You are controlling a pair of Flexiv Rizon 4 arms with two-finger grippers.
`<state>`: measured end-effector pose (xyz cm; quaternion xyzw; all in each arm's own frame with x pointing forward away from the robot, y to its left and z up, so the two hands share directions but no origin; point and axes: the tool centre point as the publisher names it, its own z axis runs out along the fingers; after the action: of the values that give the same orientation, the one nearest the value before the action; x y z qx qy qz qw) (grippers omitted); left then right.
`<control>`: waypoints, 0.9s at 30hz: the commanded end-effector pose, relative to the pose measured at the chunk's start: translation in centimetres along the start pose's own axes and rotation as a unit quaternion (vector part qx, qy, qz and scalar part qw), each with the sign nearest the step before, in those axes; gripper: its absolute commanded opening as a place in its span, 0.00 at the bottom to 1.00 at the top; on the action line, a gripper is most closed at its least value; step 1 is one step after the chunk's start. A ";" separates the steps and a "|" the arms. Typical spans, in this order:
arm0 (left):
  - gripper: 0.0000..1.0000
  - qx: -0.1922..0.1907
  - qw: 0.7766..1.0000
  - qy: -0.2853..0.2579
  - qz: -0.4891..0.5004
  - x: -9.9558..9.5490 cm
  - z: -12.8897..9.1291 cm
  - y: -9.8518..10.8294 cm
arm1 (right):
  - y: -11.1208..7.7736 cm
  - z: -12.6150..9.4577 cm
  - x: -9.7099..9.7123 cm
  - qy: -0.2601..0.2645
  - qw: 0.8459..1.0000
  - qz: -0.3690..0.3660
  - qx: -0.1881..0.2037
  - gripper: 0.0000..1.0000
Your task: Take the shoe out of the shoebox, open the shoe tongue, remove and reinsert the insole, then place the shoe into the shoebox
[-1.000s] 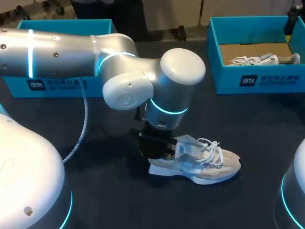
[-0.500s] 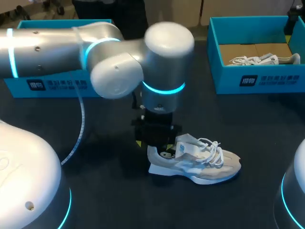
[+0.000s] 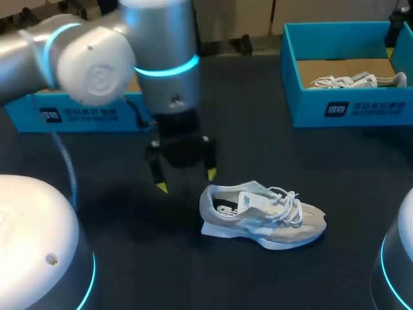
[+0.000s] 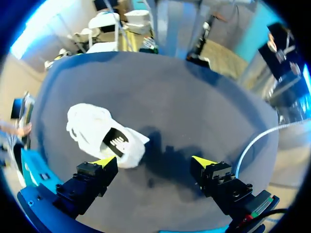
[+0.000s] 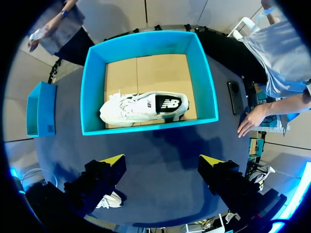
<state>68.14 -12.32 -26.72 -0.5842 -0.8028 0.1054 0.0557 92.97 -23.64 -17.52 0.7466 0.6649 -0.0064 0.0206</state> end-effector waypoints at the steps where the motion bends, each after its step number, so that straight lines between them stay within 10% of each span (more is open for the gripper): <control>1: 1.00 0.064 0.992 -0.081 -0.067 2.7 -1.0 1.1 | 0.0 0.0 0.0 -0.001 1.000 0.000 0.000 1.00; 12: 1.00 0.074 0.986 -0.101 -0.112 3.3 -1.7 0.7 | 0.0 0.0 0.0 -0.001 1.000 0.000 0.000 1.00; 22: 1.00 0.272 0.915 -0.198 -0.224 7.5 -0.2 -0.4 | 0.0 0.0 0.0 -0.001 1.000 0.000 0.000 1.00; 27: 1.00 0.284 0.876 -0.224 -0.319 8.4 0.2 -0.8 | 0.0 0.0 0.0 -0.001 1.000 0.000 0.000 1.00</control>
<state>65.09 -5.47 -26.19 -0.3552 -0.8644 0.3323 0.1270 92.97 -23.64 -17.52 0.7467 0.6649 -0.0064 0.0205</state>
